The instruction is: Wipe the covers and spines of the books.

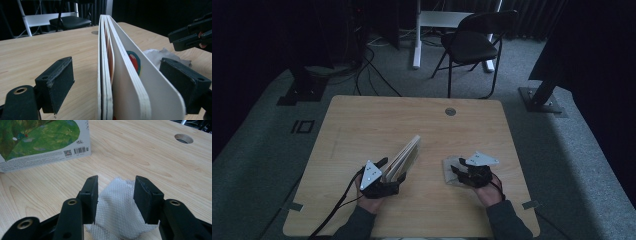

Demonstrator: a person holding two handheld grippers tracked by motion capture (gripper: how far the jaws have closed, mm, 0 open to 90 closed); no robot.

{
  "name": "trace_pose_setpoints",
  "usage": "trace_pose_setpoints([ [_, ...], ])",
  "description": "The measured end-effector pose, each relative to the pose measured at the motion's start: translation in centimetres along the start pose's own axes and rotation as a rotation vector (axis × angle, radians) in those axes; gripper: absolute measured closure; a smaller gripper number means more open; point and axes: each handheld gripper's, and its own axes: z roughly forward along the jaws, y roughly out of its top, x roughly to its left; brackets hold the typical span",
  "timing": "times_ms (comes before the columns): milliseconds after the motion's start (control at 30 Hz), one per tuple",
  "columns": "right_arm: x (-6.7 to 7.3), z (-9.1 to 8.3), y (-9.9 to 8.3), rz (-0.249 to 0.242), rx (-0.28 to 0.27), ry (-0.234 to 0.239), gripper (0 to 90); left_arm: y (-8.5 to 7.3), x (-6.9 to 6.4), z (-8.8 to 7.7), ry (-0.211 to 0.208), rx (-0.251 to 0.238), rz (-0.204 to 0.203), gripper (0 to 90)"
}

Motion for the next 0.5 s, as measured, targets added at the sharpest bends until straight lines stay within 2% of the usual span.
trace_pose_setpoints([
  [267, 0.0, 0.06, -0.01, -0.005, 0.0, 0.002, 54.7, 0.12, 0.07, -0.75, 0.008, -0.033, -0.004, 13.5],
  [500, -0.02, 0.08, 0.0, -0.009, -0.001, 0.004, 54.7, 0.08, 0.11, -0.94, 0.008, -0.039, -0.005, 13.3],
])
